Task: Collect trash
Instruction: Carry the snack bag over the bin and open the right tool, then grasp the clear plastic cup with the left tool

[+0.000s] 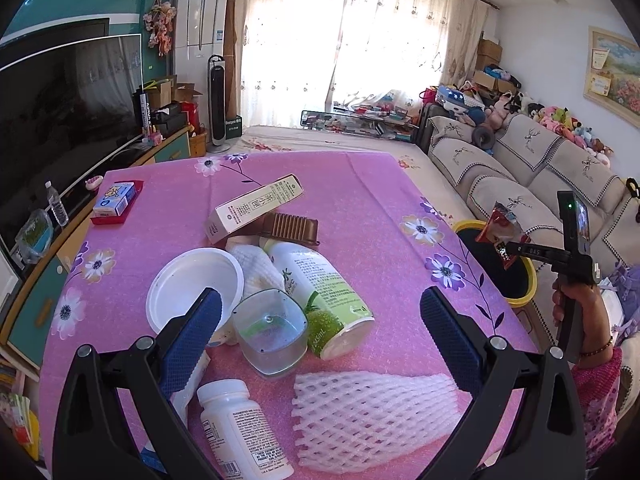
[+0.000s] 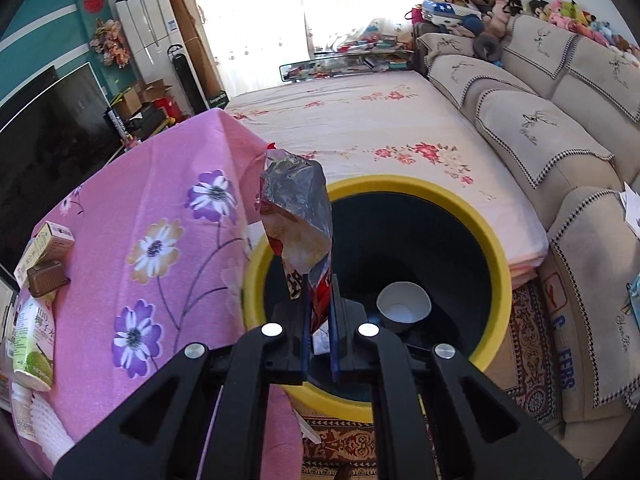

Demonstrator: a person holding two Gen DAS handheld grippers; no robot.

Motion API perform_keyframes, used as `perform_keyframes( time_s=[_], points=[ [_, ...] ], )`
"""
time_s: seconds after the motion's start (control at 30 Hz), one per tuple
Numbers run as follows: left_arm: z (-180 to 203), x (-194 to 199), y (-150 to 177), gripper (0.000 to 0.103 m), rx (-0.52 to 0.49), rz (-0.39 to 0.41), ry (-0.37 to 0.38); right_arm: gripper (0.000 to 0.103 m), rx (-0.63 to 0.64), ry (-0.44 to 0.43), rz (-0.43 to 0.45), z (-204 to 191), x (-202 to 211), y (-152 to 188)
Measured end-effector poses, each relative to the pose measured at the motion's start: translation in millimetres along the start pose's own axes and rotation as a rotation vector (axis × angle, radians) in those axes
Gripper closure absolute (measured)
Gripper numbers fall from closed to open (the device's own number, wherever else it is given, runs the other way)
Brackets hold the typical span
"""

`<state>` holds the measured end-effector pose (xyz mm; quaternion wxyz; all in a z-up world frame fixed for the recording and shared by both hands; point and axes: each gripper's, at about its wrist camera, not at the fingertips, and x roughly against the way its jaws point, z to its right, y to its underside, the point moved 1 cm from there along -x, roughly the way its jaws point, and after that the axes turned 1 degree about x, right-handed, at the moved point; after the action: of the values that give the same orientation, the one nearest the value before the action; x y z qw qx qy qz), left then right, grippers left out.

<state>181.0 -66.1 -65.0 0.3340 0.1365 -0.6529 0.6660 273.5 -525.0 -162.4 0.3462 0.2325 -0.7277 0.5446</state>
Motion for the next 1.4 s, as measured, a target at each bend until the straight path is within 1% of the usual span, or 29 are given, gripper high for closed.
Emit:
perform_keyframes(
  time_s=[0.2, 0.43, 0.47, 0.5, 0.57, 0.7, 0.87, 0.97, 1.07, 1.17, 1.23, 1.3, 1.33, 1.4],
  points=[
    [6.5, -2.4, 2.1, 0.005, -0.017, -0.009, 0.001, 0.094, -0.04, 0.049, -0.03, 27.1, -16.3, 6.3],
    [7.4, -4.6, 4.1, 0.005, -0.019, -0.019, 0.002, 0.09, -0.058, 0.087, -0.042, 35.4, -29.7, 5.2],
    [7.3, -5.0, 4.4, 0.005, -0.017, -0.021, 0.002, 0.085, -0.061, 0.089, -0.042, 36.5, -30.5, 4.5],
    [7.4, -5.3, 4.7, 0.005, -0.015, -0.023, 0.003, 0.075, -0.067, 0.089, -0.04, 38.5, -30.7, 4.5],
    [6.5, -6.5, 5.9, 0.005, -0.013, -0.027, 0.003, 0.064, -0.074, 0.093, -0.032, 38.0, -28.1, 4.3],
    [6.0, -12.2, 8.3, 0.005, -0.013, -0.045, 0.0, 0.064, -0.065, 0.104, -0.017, 34.5, -20.2, 5.7],
    [13.1, -22.0, 16.0, 0.005, -0.024, -0.078, 0.014, 0.06, -0.04, 0.089, 0.018, 23.7, -1.8, 11.7],
    [13.5, -28.0, 17.9, 0.005, -0.014, -0.094, 0.021, 0.058, -0.028, 0.068, 0.034, 17.6, 7.7, 15.9],
    [7.4, -24.0, 14.7, 0.005, -0.006, -0.076, 0.004, 0.056, -0.016, 0.049, 0.039, 11.3, 14.2, 21.5],
    [-2.5, -17.7, 11.8, 0.005, -0.005, -0.054, -0.033, 0.055, -0.007, 0.033, 0.042, 5.1, 18.1, 26.1],
    [-10.8, -17.6, 12.5, 0.005, 0.001, -0.054, -0.057, 0.055, -0.008, 0.024, 0.044, 2.8, 18.8, 27.7],
    [-16.9, -20.2, 15.1, 0.011, 0.005, -0.065, -0.076, 0.055, -0.006, 0.016, 0.041, 1.6, 18.7, 29.4],
    [-20.0, -22.1, 16.5, 0.012, 0.006, -0.073, -0.08, 0.055, -0.004, 0.013, 0.039, 1.0, 18.2, 29.5],
    [-25.8, -27.0, 18.5, 0.017, 0.013, -0.088, -0.071, 0.055, 0.0, 0.011, 0.036, -3.7, 18.1, 32.4]
  ],
)
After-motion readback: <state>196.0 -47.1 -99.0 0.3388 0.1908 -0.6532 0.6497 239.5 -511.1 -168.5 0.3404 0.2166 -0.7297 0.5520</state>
